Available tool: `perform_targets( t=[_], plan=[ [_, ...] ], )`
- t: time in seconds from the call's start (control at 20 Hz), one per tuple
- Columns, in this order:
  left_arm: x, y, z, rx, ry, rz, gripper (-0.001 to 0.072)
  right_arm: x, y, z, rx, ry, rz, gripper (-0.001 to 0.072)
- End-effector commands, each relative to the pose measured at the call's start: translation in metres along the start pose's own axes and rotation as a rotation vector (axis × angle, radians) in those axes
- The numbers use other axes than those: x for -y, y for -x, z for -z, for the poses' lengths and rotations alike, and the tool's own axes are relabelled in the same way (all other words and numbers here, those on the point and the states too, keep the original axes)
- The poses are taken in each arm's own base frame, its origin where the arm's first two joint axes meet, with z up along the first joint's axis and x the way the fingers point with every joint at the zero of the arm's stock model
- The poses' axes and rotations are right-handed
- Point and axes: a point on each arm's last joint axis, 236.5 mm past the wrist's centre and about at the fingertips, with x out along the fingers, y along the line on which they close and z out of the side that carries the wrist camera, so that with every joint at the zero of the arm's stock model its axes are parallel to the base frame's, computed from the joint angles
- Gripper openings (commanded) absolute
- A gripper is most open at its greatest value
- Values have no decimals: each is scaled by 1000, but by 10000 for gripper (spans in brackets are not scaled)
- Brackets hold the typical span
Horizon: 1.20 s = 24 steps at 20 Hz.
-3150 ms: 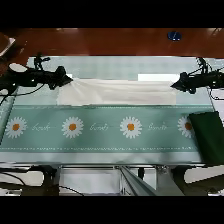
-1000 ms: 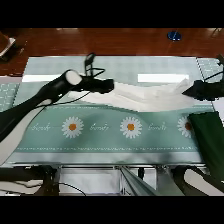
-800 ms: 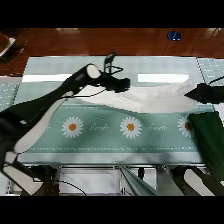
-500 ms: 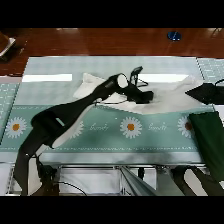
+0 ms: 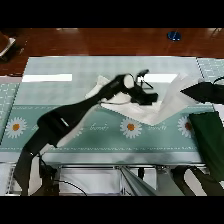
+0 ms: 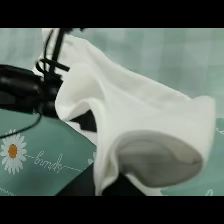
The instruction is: Fold the shirts.
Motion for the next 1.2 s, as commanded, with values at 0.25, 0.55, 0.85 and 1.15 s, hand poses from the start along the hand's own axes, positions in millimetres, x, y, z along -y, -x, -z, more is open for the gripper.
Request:
perform_targets(
  t=[0.25,0.55,0.85,1.15],
  plan=[
    [-100,282,-51,280,-71,-470,17,-55,-44,-19,-31,105,-95,29],
    [-84,358,56,537,-64,-443,17,-130,-153,-26,-177,211,-214,30],
    [-131,328,171,622,216,-323,17,-167,-257,-12,-316,239,-265,29],
    [-140,303,190,603,269,-260,17,-160,-322,13,-402,158,-279,30]
  ],
)
